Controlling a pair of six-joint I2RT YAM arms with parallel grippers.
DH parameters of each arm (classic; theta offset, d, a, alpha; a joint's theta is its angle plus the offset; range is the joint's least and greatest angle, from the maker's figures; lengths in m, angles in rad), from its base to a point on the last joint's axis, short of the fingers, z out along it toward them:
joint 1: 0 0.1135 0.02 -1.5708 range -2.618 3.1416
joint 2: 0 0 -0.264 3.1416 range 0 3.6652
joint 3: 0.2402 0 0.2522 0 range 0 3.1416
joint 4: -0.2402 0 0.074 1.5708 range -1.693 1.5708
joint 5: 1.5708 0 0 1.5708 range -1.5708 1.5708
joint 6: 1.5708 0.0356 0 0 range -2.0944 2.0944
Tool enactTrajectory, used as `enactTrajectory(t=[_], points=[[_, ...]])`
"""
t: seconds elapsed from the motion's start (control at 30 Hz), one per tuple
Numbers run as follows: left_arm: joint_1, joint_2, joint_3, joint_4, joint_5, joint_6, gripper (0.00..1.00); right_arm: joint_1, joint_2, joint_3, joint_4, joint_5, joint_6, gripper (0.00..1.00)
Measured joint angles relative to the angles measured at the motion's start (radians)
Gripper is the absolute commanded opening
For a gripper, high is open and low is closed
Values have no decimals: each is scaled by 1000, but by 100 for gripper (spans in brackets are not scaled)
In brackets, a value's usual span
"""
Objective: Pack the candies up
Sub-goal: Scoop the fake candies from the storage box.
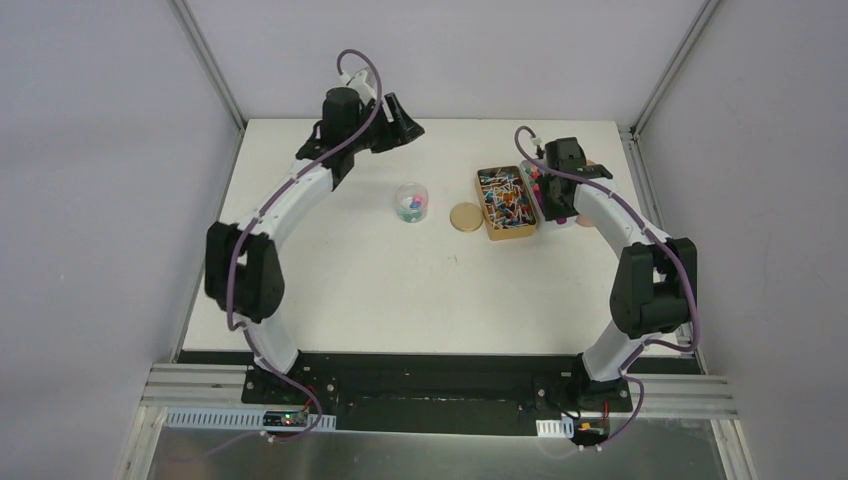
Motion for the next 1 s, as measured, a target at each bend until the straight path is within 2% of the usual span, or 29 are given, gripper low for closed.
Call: enactTrajectory(t=[0.13, 0.47, 0.67, 0.8, 1.0], points=[[-18, 182, 89, 82, 36, -61, 62, -13, -13, -6, 3, -32, -3, 0], [-72, 445, 258, 299, 63, -179, 56, -32, -32, -17, -1, -87, -13, 0], [-119, 642, 442, 438, 63, -243, 52, -39, -19, -9, 0, -94, -16, 0], [-137, 808, 612, 485, 62, -315, 50, -40, -15, -14, 23, -100, -20, 0], [-162, 962, 727, 526, 47, -392, 49, -43, -16, -86, 108, -99, -32, 0]])
